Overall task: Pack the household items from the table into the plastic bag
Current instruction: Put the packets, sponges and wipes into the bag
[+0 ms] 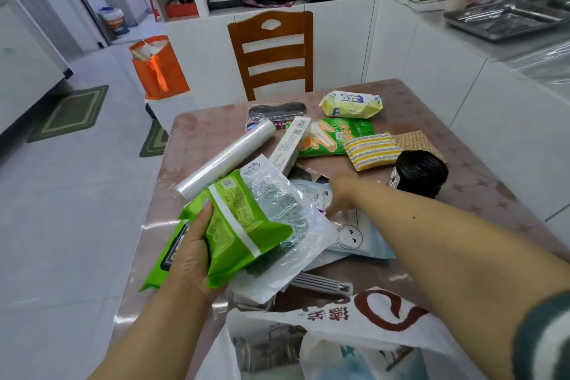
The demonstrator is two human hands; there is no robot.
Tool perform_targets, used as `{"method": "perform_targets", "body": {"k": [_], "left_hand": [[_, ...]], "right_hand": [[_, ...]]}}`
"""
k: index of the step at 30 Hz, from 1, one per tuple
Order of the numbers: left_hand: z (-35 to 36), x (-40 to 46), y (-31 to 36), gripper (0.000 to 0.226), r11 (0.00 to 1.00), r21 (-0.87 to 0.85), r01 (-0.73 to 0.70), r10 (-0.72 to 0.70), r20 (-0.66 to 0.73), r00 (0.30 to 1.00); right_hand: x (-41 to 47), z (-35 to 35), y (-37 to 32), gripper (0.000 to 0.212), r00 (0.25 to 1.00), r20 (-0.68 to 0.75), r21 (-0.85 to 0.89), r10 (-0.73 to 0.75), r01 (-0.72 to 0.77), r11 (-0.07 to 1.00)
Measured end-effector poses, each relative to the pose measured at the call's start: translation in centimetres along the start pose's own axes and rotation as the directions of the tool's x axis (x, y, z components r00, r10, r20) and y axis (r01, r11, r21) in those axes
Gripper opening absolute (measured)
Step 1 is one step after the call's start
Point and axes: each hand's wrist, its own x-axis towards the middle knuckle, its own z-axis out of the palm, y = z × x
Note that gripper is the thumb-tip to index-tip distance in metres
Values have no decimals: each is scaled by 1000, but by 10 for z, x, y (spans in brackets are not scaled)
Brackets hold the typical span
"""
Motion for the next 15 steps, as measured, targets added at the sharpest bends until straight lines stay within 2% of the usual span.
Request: {"method": "perform_targets", "body": {"k": [4, 8, 10, 11, 13, 15], "left_hand": [[2, -1, 1, 51, 1000, -7, 22, -22, -9, 1000], [4, -4, 2, 50, 999, -6, 38, -38, -30, 999], [6, -7, 1, 44, 999, -30, 22, -23, -12, 1000], [6, -8, 0, 44, 999, -36, 20, -20, -5, 1000], [5, -8, 0, 46, 999, -39, 19, -19, -5, 1000], [4, -7, 0, 50, 999, -37, 9, -10, -26, 1000]], "right_hand": [[-10, -11, -13, 57, 998, -42, -121, -40, 34, 992], [-31, -49, -25, 65, 997, -54, -178, -56, 46, 983], [-50, -79, -30, 57, 993, -110, -142, -40, 24, 990], [-62, -95, -30, 51, 984, -172, -96, -44, 28, 995], [-81, -122, -29, 40, 960, -279, 142, -16, 58, 988], [-87, -137, -29, 49, 953, -301, 466, 33, 116, 877]]}}
